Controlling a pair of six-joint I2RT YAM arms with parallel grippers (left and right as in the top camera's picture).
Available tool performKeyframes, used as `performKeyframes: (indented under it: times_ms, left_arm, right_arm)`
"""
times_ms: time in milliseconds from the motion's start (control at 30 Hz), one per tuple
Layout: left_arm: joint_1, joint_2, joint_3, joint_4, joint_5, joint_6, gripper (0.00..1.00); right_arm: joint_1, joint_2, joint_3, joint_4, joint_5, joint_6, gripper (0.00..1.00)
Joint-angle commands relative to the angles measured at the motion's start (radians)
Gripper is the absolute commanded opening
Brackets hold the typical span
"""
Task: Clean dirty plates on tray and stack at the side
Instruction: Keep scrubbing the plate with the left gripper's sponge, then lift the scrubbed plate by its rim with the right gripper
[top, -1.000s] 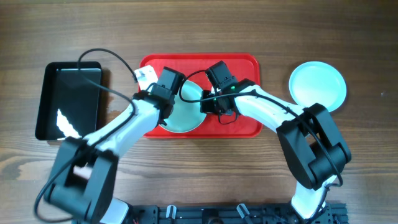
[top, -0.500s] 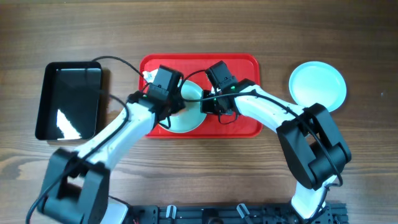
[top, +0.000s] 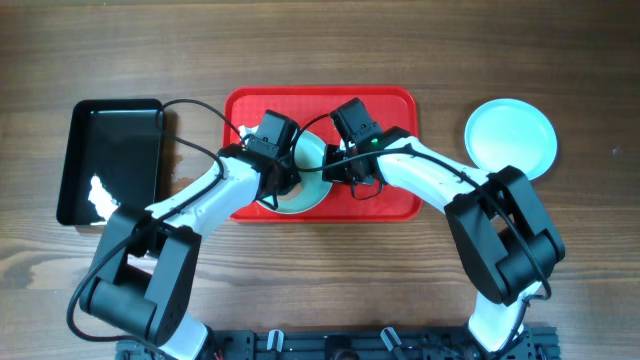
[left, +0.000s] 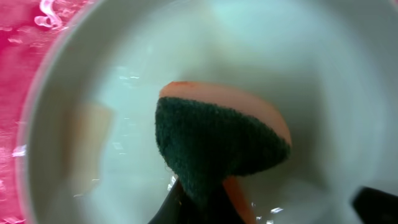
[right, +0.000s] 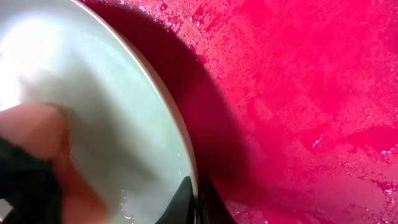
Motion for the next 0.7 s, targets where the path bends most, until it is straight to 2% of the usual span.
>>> performKeyframes:
  times_ms: [0, 200, 433, 667]
  left_arm:
    - [0.028, 0.025, -0.003, -0.058, -0.193, 0.008, 0.04]
    - [0.108, 0.025, -0.003, -0.083, -0.245, 0.087, 0.04]
    - [0.158, 0.012, 0.014, -0.057, -0.245, 0.088, 0.04]
    - [0.155, -0.153, 0.066, -0.064, -0.217, 0.084, 0.04]
  right_arm:
    - [-0.012, 0.046, -0.015, -0.020, 0.073, 0.004, 0.04]
    - [-0.012, 0.046, -0.015, -0.020, 0.073, 0.003, 0.04]
    - [-0.012, 0.046, -0.015, -0.020, 0.074, 0.003, 0.04]
    - [-0.013, 0.046, -0.015, -0.020, 0.077, 0.003, 0.04]
